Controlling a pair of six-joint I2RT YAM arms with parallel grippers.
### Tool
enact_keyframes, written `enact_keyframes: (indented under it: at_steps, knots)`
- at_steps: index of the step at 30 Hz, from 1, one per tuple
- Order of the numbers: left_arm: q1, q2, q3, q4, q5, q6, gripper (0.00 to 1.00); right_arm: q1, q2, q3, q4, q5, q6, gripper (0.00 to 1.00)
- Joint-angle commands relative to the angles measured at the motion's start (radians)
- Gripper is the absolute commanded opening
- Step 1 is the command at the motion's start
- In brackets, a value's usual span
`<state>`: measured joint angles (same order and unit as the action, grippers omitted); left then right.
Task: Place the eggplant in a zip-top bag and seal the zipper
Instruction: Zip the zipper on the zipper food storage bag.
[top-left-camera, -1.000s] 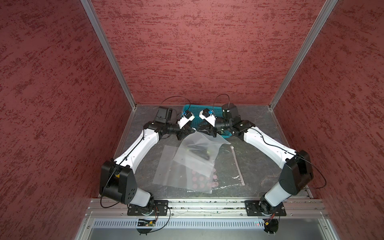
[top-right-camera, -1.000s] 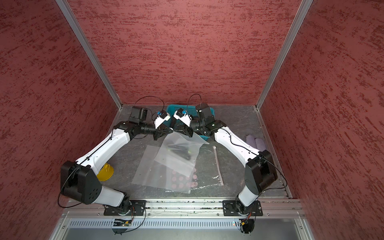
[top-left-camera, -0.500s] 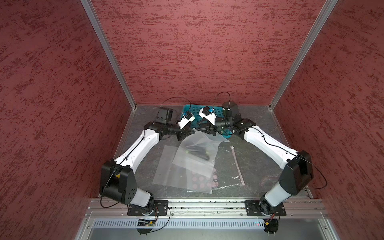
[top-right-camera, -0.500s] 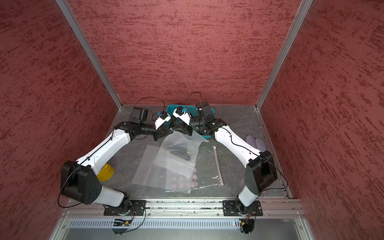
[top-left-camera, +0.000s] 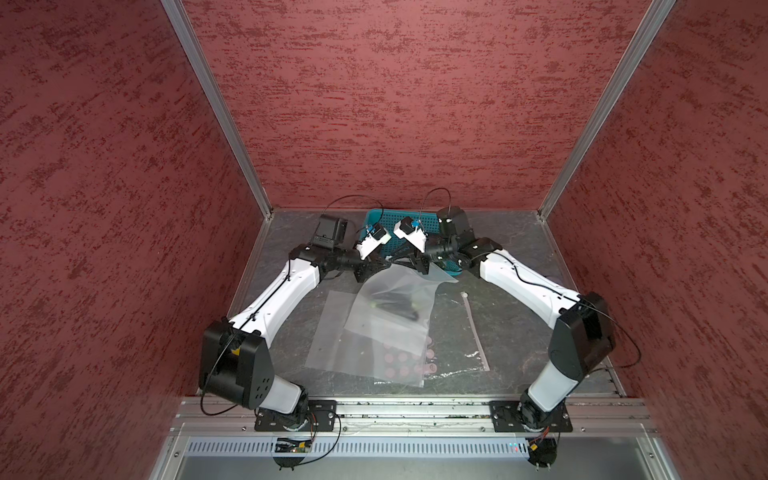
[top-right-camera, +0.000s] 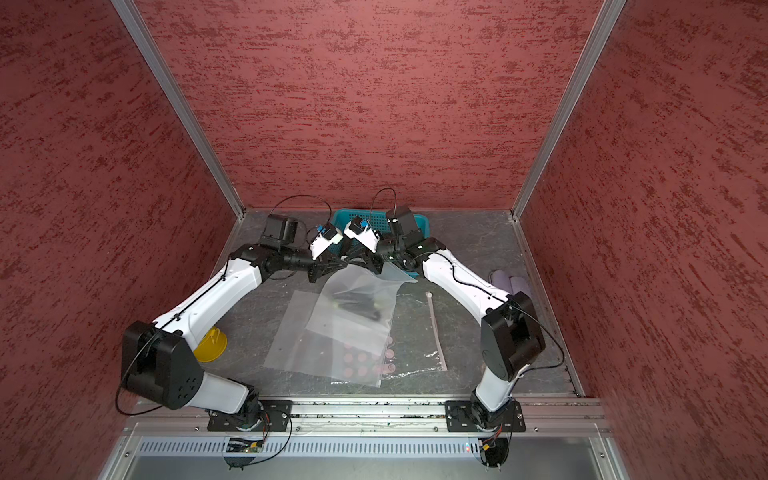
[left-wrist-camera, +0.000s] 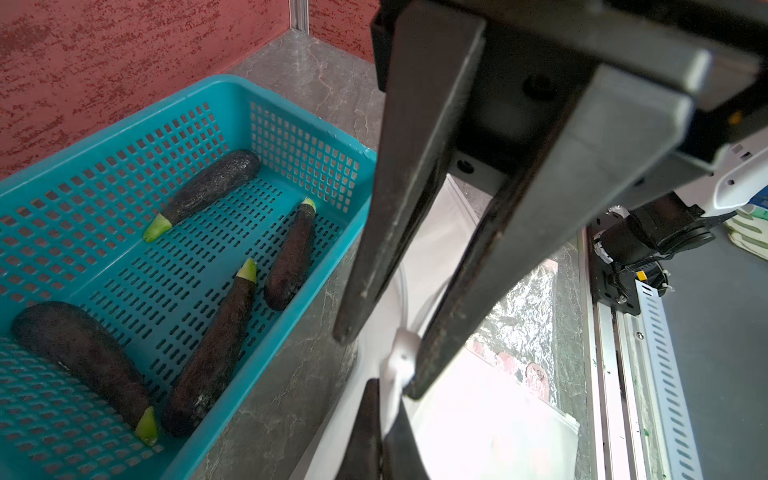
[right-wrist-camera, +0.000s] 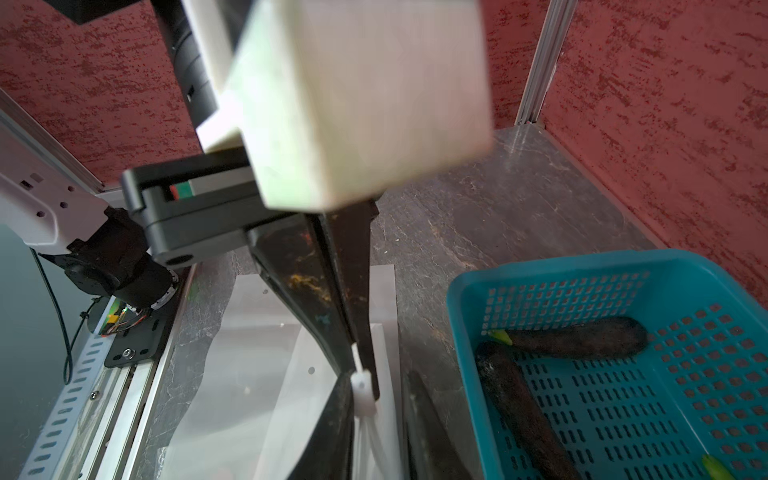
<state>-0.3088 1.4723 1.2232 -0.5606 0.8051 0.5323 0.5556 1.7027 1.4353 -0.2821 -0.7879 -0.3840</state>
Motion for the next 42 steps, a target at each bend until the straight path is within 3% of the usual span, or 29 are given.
enact_keyframes:
  at_steps: [1, 11, 13, 18, 27, 34, 42]
  knots:
    - [-0.004, -0.018, -0.014, 0.014, -0.005, 0.012, 0.0, 0.006, 0.002, 0.03, -0.006, -0.023, 0.004, 0.16]
    - [0.003, -0.018, -0.03, 0.038, -0.016, -0.009, 0.01, 0.006, 0.004, 0.029, -0.015, -0.025, 0.001, 0.08]
    - [0.01, -0.021, -0.031, 0.041, -0.011, -0.02, 0.23, 0.006, 0.003, 0.029, -0.015, -0.021, 0.004, 0.08]
    - [0.03, -0.043, -0.042, 0.08, 0.041, -0.051, 0.28, 0.006, 0.01, 0.027, -0.016, -0.013, 0.001, 0.08]
    - [0.039, -0.056, -0.044, 0.109, 0.09, -0.058, 0.26, 0.006, 0.026, 0.027, -0.025, -0.001, 0.002, 0.07]
    - [0.04, -0.042, -0.035, 0.08, 0.101, -0.031, 0.05, 0.006, 0.036, 0.027, -0.025, 0.009, 0.004, 0.07]
    - [0.045, -0.035, -0.028, 0.07, 0.099, -0.02, 0.0, 0.006, 0.04, 0.027, -0.028, 0.012, 0.002, 0.07]
